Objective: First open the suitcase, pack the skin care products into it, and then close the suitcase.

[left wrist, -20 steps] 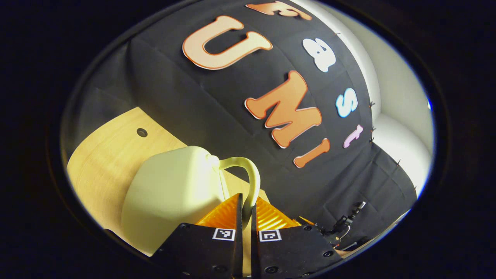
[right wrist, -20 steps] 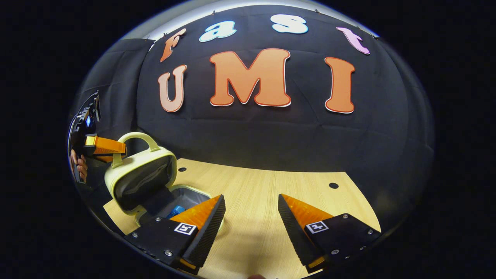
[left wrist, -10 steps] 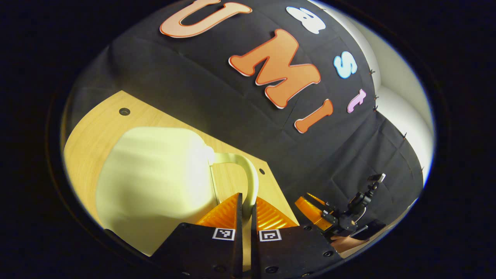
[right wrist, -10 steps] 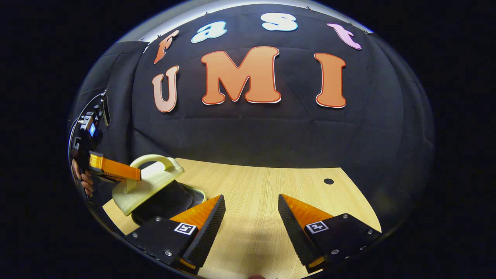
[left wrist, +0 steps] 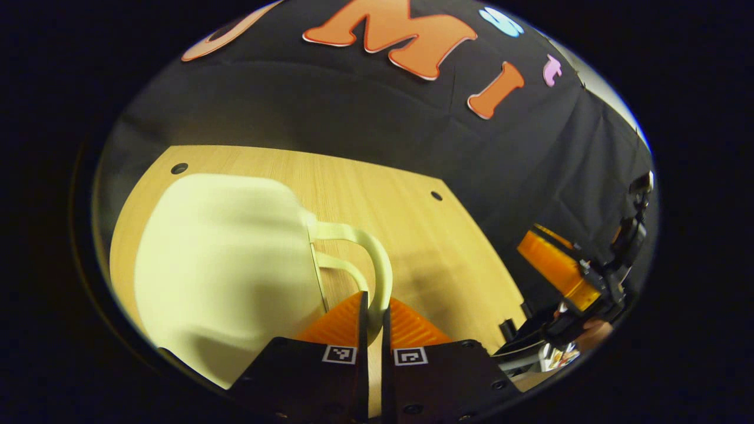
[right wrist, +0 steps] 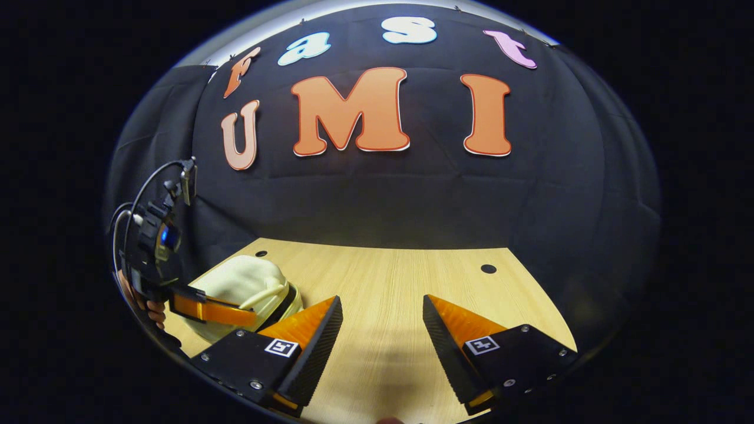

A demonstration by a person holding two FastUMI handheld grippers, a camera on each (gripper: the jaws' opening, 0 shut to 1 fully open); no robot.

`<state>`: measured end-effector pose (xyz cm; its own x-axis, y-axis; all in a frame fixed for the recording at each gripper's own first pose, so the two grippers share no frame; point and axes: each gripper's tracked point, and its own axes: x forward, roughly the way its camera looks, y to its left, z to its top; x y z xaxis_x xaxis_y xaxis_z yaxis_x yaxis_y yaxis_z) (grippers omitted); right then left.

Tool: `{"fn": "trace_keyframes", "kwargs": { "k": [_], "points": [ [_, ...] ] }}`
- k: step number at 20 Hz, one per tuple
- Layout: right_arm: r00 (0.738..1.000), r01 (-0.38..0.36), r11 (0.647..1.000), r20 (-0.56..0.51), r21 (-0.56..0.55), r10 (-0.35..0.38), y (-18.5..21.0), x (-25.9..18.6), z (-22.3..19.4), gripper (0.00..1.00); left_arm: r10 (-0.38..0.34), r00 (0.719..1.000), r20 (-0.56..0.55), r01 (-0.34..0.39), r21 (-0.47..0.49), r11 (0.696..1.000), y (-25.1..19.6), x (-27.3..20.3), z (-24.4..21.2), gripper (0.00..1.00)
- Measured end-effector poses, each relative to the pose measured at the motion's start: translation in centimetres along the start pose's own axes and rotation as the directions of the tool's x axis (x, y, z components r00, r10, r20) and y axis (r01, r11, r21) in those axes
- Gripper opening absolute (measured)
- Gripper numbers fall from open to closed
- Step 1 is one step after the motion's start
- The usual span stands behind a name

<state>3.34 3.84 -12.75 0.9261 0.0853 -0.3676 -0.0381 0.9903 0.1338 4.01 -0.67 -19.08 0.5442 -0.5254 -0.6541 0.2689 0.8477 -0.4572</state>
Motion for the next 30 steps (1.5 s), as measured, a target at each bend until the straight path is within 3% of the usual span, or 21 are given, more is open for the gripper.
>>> {"fn": "trace_keyframes", "kwargs": {
  "k": [4,5,6,8,9,12,13,16,21,25,29,30],
  "points": [
    [1.0,0.001,1.0,-0.003,-0.004,-0.001,-1.4,-0.2,-0.2,0.88,0.056,0.997,-0.06,-0.053,0.054,0.997,-0.6,1.1,-1.8,0.25],
    [1.0,-0.001,1.0,-0.001,-0.005,0.001,-1.7,-0.3,-0.2,0.88,0.039,0.998,-0.057,-0.036,0.044,0.998,-1.3,1.3,-1.7,0.34],
    [1.0,-0.002,1.0,0.001,-0.007,0.002,-2.0,-0.5,-0.1,0.88,0.019,0.998,-0.057,-0.017,0.025,1.0,-2.2,1.4,-2.1,0.35],
    [1.0,-0.002,1.0,0.008,-0.016,0.002,-2.8,-0.7,0.1,0.88,0.029,0.999,-0.033,-0.029,0.018,0.999,-3.2,1.5,-2.0,0.6],
    [1.0,-0.002,1.0,0.015,-0.02,0.003,-3.0,-0.9,0.3,0.88,0.053,0.999,-0.003,-0.053,0.027,0.998,-3.2,1.2,-1.5,0.72],
    [0.999,-0.015,0.999,0.047,-0.036,0.017,-3.6,-1.3,1.4,0.88,0.09,0.992,0.092,-0.095,0.044,0.995,-4.1,-0.7,1.1,0.81],
    [0.998,-0.021,0.999,0.06,-0.043,0.024,-3.2,-2.0,1.8,0.88,0.105,0.986,0.129,-0.112,0.049,0.993,-4.6,-1.4,2.1,0.9],
    [0.995,-0.055,0.998,0.083,-0.043,0.058,-3.1,-2.2,2.8,0.88,0.141,0.96,0.243,-0.16,0.06,0.985,-5.9,-3.3,4.5,0.96],
    [0.98,-0.087,0.992,0.173,-0.088,0.101,-2.9,-3.2,5.8,0.9,0.167,0.878,0.448,-0.205,0.038,0.978,-9.3,-7.6,9.7,0.97],
    [0.954,-0.095,0.986,0.269,-0.139,0.13,-2.7,-4.5,8.6,0.9,0.168,0.765,0.622,-0.253,0.051,0.966,-12.7,-11.8,13.6,0.97],
    [0.935,-0.096,0.978,0.319,-0.185,0.152,-2.5,-5.2,10.0,0.89,0.18,0.651,0.737,-0.312,0.044,0.949,-13.2,-15.3,15.0,0.97],
    [0.934,-0.094,0.978,0.325,-0.188,0.152,-2.5,-5.3,10.2,0.89,0.188,0.638,0.747,-0.331,0.045,0.942,-13.2,-15.8,15.1,0.96]
  ]
}}
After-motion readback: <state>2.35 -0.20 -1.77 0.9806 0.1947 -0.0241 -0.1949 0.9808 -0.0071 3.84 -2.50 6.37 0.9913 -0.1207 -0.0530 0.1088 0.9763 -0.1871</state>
